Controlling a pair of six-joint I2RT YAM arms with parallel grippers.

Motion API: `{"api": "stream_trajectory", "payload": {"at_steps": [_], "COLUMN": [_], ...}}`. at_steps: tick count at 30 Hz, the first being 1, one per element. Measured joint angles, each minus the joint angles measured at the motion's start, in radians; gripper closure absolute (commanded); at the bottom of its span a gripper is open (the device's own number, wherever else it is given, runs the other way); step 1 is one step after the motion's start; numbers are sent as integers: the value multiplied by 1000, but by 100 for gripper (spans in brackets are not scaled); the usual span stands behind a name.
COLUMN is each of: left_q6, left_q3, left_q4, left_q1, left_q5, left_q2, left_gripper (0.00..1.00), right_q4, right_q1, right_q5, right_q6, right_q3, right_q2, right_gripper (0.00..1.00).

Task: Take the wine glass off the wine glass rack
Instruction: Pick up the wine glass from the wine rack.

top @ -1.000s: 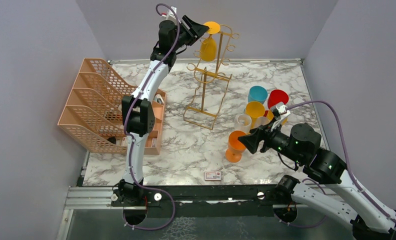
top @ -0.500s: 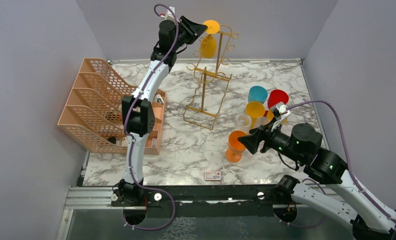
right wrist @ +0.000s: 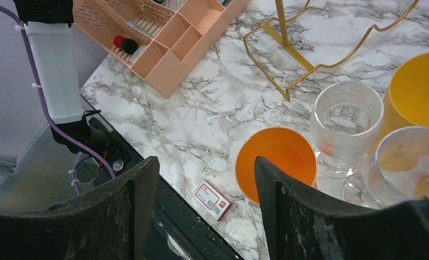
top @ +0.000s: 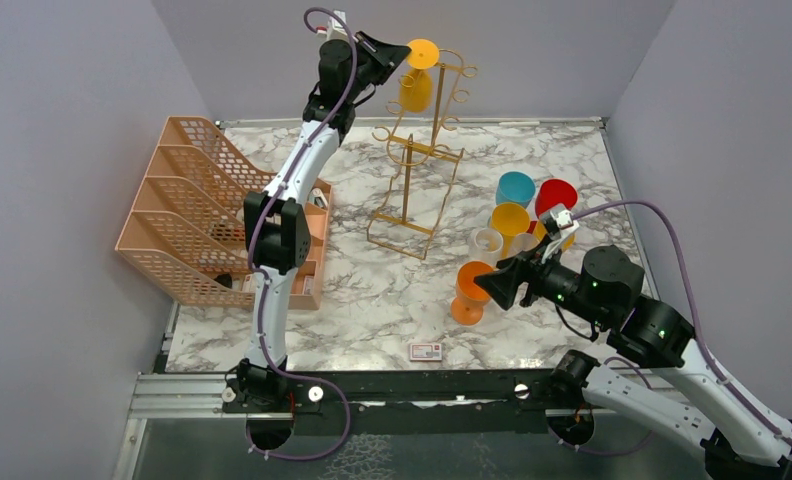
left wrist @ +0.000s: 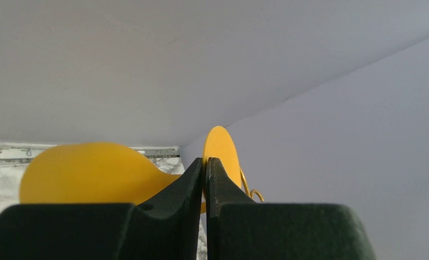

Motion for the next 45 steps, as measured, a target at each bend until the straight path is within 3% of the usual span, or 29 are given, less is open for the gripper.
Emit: {"api": "stream_trajectory", "payload": {"at_steps": [4, 28, 45], "left_q6": [-3, -137, -100], "left_q3": [-14, -131, -175], "left_q4": [3, 88, 141], "left_q1": [-5, -6, -6], "left_q5": [-13, -47, -100], "left_q2": [-12, -68, -95], "left_gripper": [100, 100, 100], "right_q4": [-1, -4, -6], "right_q1": [0, 0, 0], "right_q5": [-5, -24, -27], "right_q6": [2, 8, 8], "right_q3": [0, 0, 0], "right_q2": [1, 15, 16], "right_gripper": [32, 32, 32]}}
